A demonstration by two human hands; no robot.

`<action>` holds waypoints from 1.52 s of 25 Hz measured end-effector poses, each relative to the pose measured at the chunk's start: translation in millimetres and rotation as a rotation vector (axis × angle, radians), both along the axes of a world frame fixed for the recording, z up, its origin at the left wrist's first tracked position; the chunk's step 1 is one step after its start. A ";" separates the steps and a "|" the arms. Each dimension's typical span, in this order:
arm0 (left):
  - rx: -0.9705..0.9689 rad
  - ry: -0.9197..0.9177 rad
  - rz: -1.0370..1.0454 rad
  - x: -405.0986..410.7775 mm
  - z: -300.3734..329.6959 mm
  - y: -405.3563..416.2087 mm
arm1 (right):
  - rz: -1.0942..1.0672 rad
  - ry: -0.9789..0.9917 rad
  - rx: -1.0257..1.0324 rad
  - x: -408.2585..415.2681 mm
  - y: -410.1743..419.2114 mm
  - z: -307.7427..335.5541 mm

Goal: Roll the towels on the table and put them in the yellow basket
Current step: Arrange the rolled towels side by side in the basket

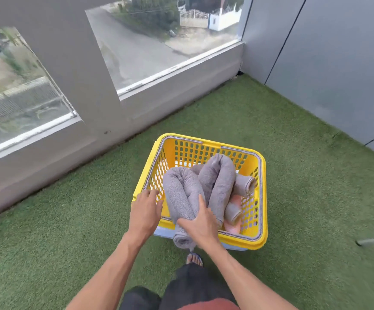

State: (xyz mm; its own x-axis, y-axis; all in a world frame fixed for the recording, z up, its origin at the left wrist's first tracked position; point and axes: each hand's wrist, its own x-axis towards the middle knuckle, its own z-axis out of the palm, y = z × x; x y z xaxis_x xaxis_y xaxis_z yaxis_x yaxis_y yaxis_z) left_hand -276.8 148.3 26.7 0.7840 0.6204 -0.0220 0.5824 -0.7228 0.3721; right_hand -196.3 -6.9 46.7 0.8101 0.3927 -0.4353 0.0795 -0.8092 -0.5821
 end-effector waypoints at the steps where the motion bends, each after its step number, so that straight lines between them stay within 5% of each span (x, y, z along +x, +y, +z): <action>1: 0.008 0.011 -0.017 12.6 -6.9 16.2 | -0.009 0.018 -0.019 10.8 16.3 -7.8; 11: 0.005 0.107 -0.361 129.8 -103.8 161.6 | -0.199 0.191 -0.185 44.2 155.7 -123.6; 25: -0.040 0.045 -0.357 129.1 -137.2 160.0 | -0.067 0.285 -0.444 55.9 183.2 -287.0; 32: 0.085 0.129 -0.324 129.5 -128.3 155.8 | -0.042 0.291 -0.298 67.3 161.6 -226.7; 36: 0.103 0.162 -0.331 132.1 -118.1 123.0 | -0.184 0.053 0.016 74.3 123.4 -150.2; 38: -0.022 0.118 -0.420 129.5 -120.4 80.8 | -0.287 -0.164 0.004 82.9 91.9 -125.5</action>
State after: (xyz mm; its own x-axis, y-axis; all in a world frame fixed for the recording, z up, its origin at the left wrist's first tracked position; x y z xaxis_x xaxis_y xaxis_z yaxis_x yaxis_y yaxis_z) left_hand -147.3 229.0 -93.7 0.9594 0.2469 -0.1363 0.2794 -0.8985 0.3386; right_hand -113.3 84.9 -78.8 0.9473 0.1395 -0.2884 -0.0586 -0.8096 -0.5840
